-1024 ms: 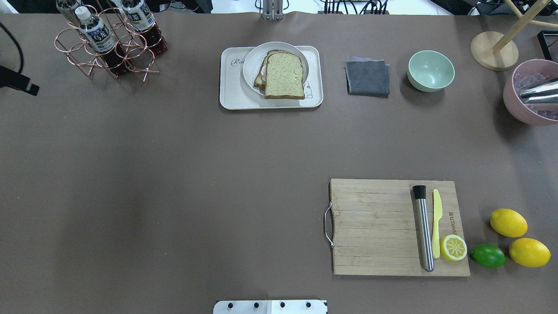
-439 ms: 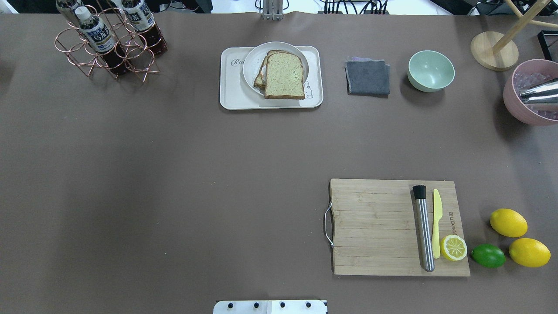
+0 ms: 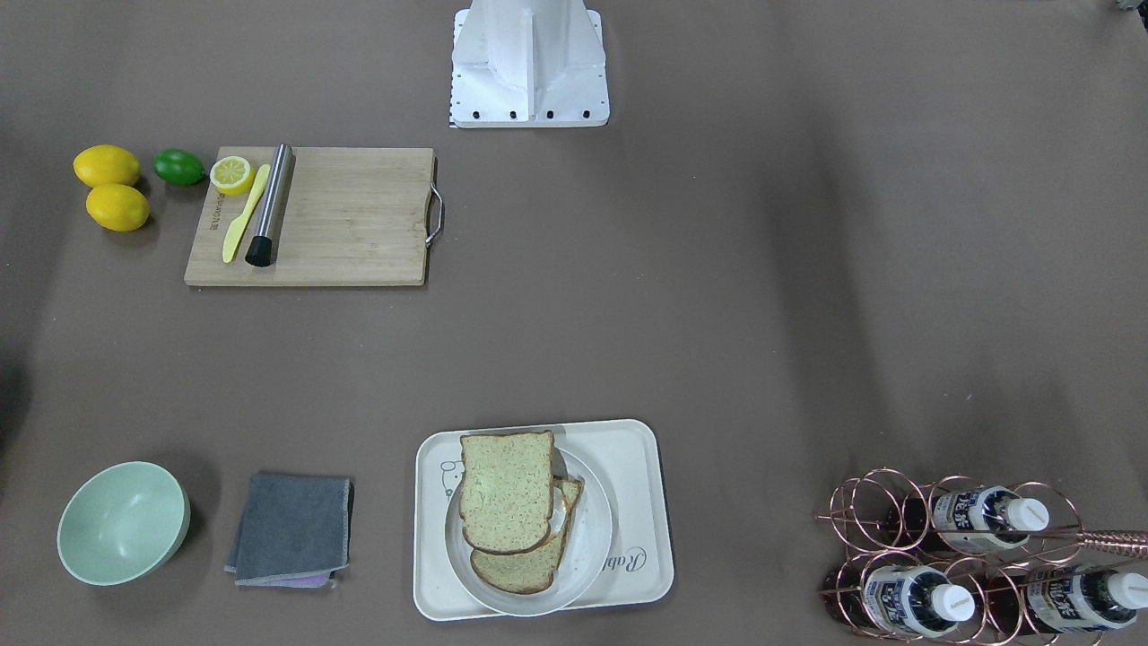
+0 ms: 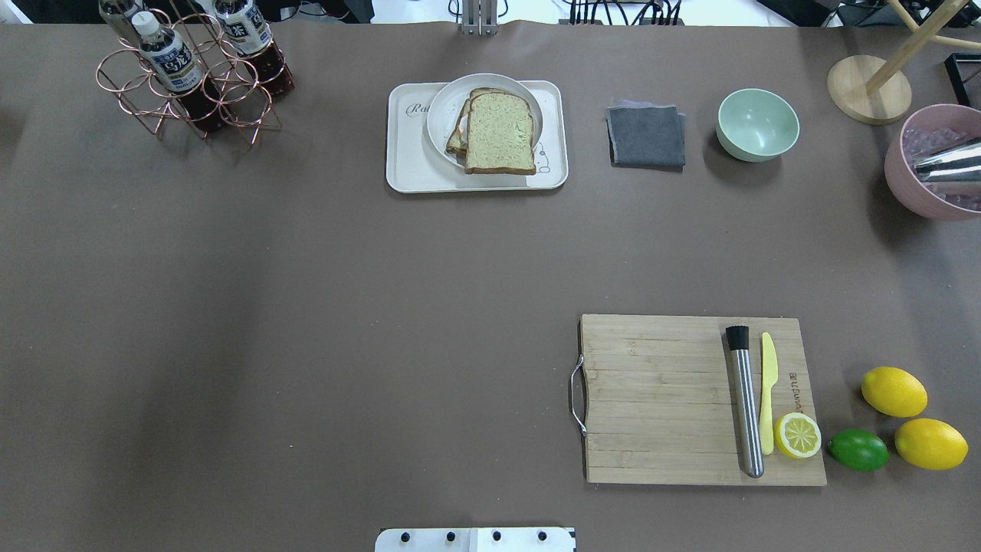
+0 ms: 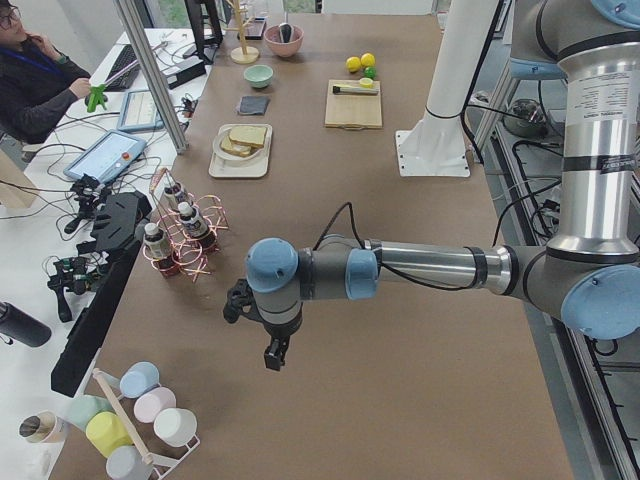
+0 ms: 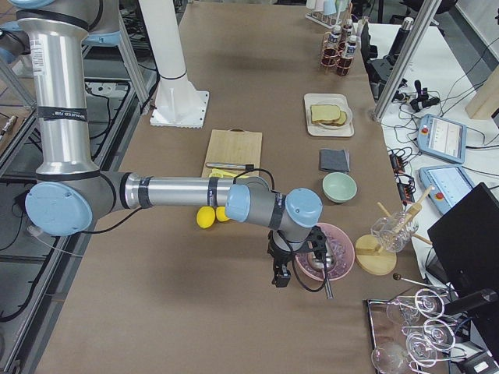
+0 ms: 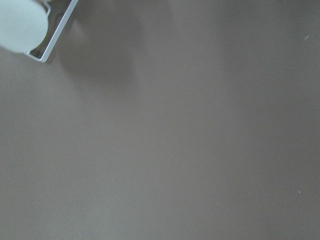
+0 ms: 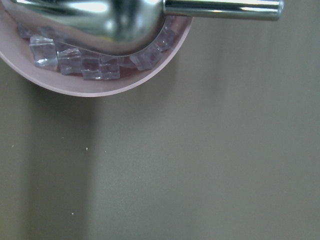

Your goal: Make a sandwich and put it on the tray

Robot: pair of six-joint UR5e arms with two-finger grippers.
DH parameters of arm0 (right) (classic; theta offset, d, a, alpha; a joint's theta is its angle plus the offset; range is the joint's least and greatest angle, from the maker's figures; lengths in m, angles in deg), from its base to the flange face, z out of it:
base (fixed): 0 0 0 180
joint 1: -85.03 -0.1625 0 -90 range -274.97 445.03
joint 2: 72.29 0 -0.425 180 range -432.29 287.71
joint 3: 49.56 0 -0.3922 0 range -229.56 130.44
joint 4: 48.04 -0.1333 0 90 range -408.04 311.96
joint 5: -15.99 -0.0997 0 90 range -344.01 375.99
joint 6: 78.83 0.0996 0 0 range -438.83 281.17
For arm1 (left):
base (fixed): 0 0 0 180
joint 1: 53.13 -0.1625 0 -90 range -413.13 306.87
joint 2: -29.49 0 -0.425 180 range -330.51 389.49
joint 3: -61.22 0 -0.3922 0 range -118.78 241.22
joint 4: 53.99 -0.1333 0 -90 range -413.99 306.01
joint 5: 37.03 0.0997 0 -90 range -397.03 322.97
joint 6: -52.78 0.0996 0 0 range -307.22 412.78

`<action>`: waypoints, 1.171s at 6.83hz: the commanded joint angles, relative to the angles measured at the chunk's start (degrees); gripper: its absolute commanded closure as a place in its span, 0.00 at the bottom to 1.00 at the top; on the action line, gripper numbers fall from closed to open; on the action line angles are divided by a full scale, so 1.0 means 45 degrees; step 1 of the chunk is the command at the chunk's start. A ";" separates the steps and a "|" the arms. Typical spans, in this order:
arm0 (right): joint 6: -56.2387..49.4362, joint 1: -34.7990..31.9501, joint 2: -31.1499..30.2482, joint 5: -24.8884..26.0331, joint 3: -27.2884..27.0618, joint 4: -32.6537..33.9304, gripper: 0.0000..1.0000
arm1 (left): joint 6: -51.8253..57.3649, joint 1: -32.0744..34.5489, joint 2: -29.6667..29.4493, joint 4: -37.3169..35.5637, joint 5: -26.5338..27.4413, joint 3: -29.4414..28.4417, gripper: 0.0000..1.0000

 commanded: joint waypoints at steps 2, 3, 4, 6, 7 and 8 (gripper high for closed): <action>0.0043 0.0007 -0.0422 -0.0035 0.0019 -0.0795 0.00 | -0.0187 0.0305 0.0720 0.0021 0.0216 0.0378 0.01; 0.0043 0.0007 -0.0521 -0.0035 0.0019 -0.1129 0.00 | -0.0246 -0.0430 0.0662 0.0020 0.0605 0.0594 0.01; 0.0043 0.0007 -0.0522 -0.0055 0.0019 -0.1171 0.00 | -0.1117 -0.1250 0.0468 0.0040 0.0647 0.0693 0.02; 0.0160 0.0006 -0.0387 -0.0055 -0.0059 -0.1094 0.00 | -0.2647 -0.1843 0.0349 0.0118 0.0571 0.0986 0.02; 0.0180 0.0007 -0.0328 -0.0074 -0.0156 -0.1036 0.00 | -0.2649 -0.1805 0.0484 0.0118 0.0512 0.1238 0.02; 0.0238 -0.0013 -0.0288 -0.0055 -0.0157 -0.1016 0.00 | -0.2629 -0.1766 0.0524 0.0157 0.0492 0.0970 0.02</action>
